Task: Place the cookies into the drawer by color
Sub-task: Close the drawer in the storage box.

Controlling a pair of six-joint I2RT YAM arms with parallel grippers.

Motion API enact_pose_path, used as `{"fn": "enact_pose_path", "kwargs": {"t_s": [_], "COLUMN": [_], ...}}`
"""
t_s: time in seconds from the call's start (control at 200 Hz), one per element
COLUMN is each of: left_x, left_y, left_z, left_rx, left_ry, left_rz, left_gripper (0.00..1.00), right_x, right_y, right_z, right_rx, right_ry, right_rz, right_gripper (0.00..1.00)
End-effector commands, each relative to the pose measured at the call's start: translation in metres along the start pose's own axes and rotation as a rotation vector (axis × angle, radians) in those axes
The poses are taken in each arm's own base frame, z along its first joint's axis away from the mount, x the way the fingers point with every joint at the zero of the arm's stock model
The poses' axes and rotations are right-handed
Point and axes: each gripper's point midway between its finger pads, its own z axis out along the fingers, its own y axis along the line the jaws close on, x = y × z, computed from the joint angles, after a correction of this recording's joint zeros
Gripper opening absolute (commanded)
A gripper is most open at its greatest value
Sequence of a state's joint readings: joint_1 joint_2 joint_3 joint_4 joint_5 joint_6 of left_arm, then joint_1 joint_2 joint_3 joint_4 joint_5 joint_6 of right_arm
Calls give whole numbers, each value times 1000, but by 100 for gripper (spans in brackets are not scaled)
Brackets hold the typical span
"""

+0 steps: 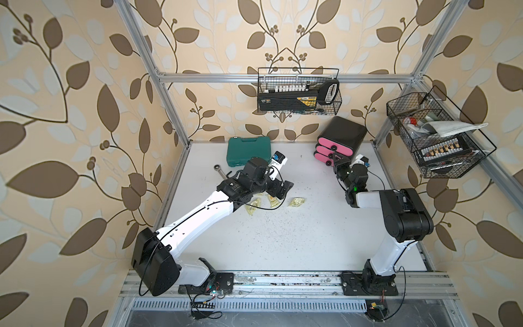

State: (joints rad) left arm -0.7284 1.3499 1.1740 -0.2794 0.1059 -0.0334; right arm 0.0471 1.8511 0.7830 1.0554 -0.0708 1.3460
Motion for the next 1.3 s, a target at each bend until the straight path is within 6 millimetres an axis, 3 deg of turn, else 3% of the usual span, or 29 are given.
{"fn": "enact_pose_path", "kwargs": {"t_s": [0.0,0.11,0.355,0.65,0.78,0.91,1.295], "left_x": [-12,-14,-14,-15,-15,-15,-15], "left_y": [-5,-5,-5,-5,-5,-6,-5], "left_z": [-7,-9,-9,-10,-11,-11,-10], "left_rx": [9,5,4,3,4,9,2], "left_ry": [-46,-52,-51,-52,-55,-55,-53], "left_rz": [19,22,23,24,23,20,25], "left_gripper": [98,98,99,98,98,98,98], "right_x": [-3,-11,-30,-34,-30,-30,-41], "right_y": [-16,-25,-48,-58,-58,-71,-67], "right_z": [10,19,31,42,36,28,55], "right_rx": [20,56,154,217,226,264,260], "right_ry": [-15,-47,-110,-109,-97,-103,-130], "right_rz": [17,-16,-32,-63,-94,-104,-132], "right_gripper": [19,8,4,4,4,4,4]}}
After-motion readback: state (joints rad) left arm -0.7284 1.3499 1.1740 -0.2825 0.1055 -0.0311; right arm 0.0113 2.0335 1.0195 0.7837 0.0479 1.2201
